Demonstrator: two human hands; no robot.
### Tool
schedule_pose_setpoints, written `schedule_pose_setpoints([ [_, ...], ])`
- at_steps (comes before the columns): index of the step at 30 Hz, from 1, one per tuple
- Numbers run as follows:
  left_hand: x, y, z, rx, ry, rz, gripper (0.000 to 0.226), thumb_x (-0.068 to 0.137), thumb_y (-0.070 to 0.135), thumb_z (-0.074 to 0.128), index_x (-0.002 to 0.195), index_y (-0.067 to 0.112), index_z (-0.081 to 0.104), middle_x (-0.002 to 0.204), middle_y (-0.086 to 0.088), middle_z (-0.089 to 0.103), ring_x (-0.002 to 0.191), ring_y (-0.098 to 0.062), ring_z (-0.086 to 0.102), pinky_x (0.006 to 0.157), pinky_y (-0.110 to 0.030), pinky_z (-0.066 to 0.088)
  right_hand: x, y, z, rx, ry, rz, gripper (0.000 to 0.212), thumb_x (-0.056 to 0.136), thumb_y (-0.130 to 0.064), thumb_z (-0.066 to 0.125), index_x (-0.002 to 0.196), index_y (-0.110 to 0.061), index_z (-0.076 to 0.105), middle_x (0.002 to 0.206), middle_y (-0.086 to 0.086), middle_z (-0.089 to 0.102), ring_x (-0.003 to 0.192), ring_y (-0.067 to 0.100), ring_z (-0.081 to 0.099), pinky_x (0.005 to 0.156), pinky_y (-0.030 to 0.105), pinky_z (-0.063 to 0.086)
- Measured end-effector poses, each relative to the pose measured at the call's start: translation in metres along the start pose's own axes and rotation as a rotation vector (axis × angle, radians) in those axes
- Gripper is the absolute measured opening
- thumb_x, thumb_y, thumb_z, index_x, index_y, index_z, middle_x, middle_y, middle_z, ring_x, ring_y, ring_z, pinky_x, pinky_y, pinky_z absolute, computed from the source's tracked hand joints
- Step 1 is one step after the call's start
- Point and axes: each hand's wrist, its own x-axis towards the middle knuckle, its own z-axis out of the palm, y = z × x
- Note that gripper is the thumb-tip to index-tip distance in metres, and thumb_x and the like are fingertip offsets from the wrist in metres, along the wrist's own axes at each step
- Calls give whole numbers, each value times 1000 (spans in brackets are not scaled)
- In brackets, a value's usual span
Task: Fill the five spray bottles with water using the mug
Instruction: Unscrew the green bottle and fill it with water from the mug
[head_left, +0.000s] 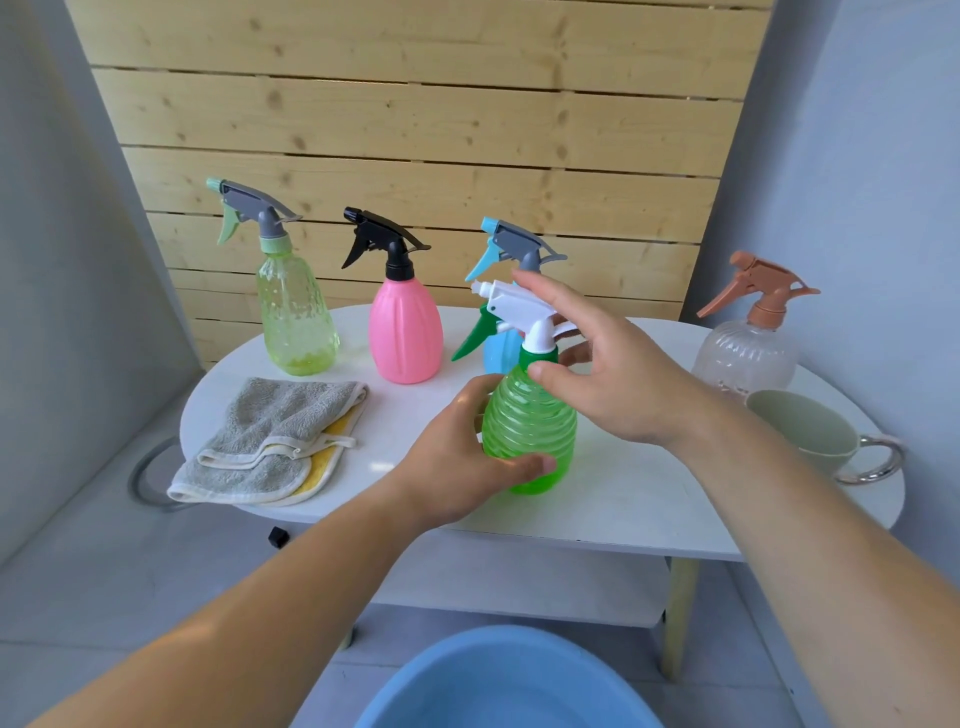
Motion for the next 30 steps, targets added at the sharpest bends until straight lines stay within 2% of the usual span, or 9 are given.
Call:
schedule_pose_setpoints([
  [5, 0, 1, 1, 18, 25, 7, 84, 62, 43, 94, 134, 34, 52, 116, 12, 69, 111, -6, 67, 95, -40, 61, -1, -1, 4, 53, 46, 26, 73, 86, -17, 74, 141, -50, 41, 105, -17, 54, 87, 6, 60, 89, 27, 53],
  [10, -1, 2, 1, 12, 14, 8, 81, 65, 38, 93, 133, 35, 50, 118, 10, 68, 111, -7, 67, 95, -37, 61, -2, 4, 5, 76, 57, 2, 70, 89, -14, 67, 143, -49, 39, 125, -6, 56, 107, 6, 57, 89, 28, 53],
  [14, -2, 1, 0, 26, -40, 29, 78, 69, 26, 84, 137, 37, 47, 125, 7, 68, 112, -9, 69, 100, -32, 57, 0, 5, 0, 167, 9, 5, 71, 88, -6, 68, 136, -53, 43, 106, -10, 56, 90, 4, 59, 80, 19, 48],
  [17, -1, 2, 1, 56, 7, 28, 82, 67, 24, 98, 132, 33, 50, 116, 7, 69, 105, -8, 70, 91, -29, 59, 2, 8, 5, 156, 87, 20, 67, 81, -18, 77, 135, -49, 50, 98, -13, 57, 79, 10, 58, 78, 24, 51],
  [20, -3, 4, 2, 58, 13, 12, 88, 68, 26, 99, 139, 30, 46, 117, 7, 66, 104, -4, 68, 84, -17, 56, 0, 9, 7, 169, 101, 39, 68, 79, -26, 79, 136, -49, 50, 97, -13, 58, 83, 12, 59, 83, 31, 55],
  [22, -2, 3, 2, 8, -40, 10, 95, 70, 27, 93, 149, 31, 41, 128, 8, 65, 111, -6, 68, 93, -21, 57, -3, 10, 6, 227, 58, 39, 67, 83, -24, 71, 140, -48, 46, 100, -12, 57, 95, 10, 62, 87, 29, 53],
  [25, 0, 3, 0, -33, -54, 26, 83, 71, 26, 83, 146, 25, 48, 127, 5, 70, 113, -11, 71, 102, -37, 58, -4, 10, 3, 238, 17, 30, 68, 85, -17, 64, 143, -46, 42, 107, 1, 60, 109, 13, 64, 91, 31, 52],
  [28, 2, 2, 1, -19, -37, 25, 82, 67, 30, 87, 141, 25, 53, 124, 5, 72, 110, -11, 72, 103, -40, 58, -3, 9, 7, 125, 110, 47, 67, 81, -24, 78, 136, -48, 48, 98, -1, 58, 84, 14, 58, 84, 32, 54],
  [30, 1, 2, 0, -20, -47, 15, 83, 67, 31, 88, 142, 26, 53, 125, 6, 72, 111, -10, 72, 103, -39, 58, -4, 8, 10, 97, 143, 51, 66, 80, -29, 79, 135, -48, 49, 98, -10, 55, 80, 12, 53, 79, 26, 50],
])
